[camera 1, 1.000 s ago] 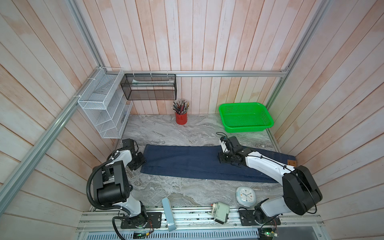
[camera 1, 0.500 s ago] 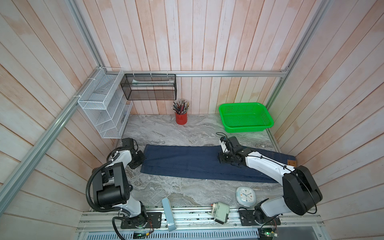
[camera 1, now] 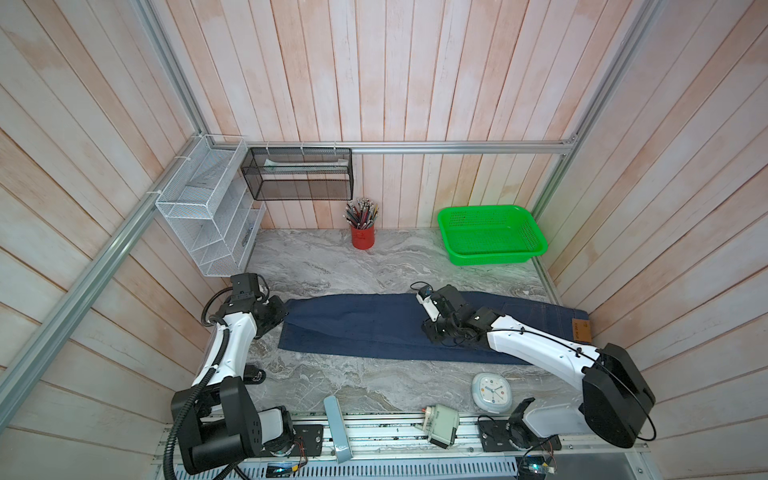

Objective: Fold and stack the trousers

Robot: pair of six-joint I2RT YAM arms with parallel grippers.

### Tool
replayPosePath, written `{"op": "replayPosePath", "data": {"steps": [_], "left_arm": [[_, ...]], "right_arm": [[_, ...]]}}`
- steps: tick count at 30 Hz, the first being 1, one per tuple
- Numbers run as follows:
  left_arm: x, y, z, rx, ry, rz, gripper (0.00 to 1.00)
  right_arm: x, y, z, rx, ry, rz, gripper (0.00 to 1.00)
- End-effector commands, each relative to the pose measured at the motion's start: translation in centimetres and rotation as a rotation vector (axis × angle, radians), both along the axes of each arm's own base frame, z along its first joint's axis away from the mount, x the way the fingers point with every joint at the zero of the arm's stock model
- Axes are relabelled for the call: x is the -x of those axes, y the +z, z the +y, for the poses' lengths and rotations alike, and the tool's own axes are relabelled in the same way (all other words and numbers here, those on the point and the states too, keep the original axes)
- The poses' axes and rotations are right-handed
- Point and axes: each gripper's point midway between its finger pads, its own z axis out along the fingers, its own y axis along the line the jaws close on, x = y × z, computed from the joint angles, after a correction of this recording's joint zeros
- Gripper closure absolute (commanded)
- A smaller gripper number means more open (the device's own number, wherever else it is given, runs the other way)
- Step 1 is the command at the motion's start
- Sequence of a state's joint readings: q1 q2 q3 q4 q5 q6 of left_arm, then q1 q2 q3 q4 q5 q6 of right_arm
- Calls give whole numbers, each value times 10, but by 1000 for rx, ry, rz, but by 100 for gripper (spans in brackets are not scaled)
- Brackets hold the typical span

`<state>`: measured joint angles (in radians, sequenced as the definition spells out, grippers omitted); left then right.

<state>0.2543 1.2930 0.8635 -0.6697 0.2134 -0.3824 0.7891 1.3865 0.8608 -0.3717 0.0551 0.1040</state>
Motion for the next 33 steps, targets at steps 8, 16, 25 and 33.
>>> {"op": "replayPosePath", "data": {"steps": [8, 16, 25, 33], "left_arm": [[6, -30, 5, -16, 15, 57, 100], [-3, -33, 17, -57, 44, 69, 100], [-8, -33, 21, -68, 50, 71, 100], [-10, -31, 23, -72, 52, 68, 100]], "right_arm": [[35, -39, 36, 197, 382, -110, 60], [34, -70, 36, 302, 449, -89, 65], [26, -88, 24, 402, 440, -103, 71], [31, -69, 35, 358, 494, -96, 67]]}}
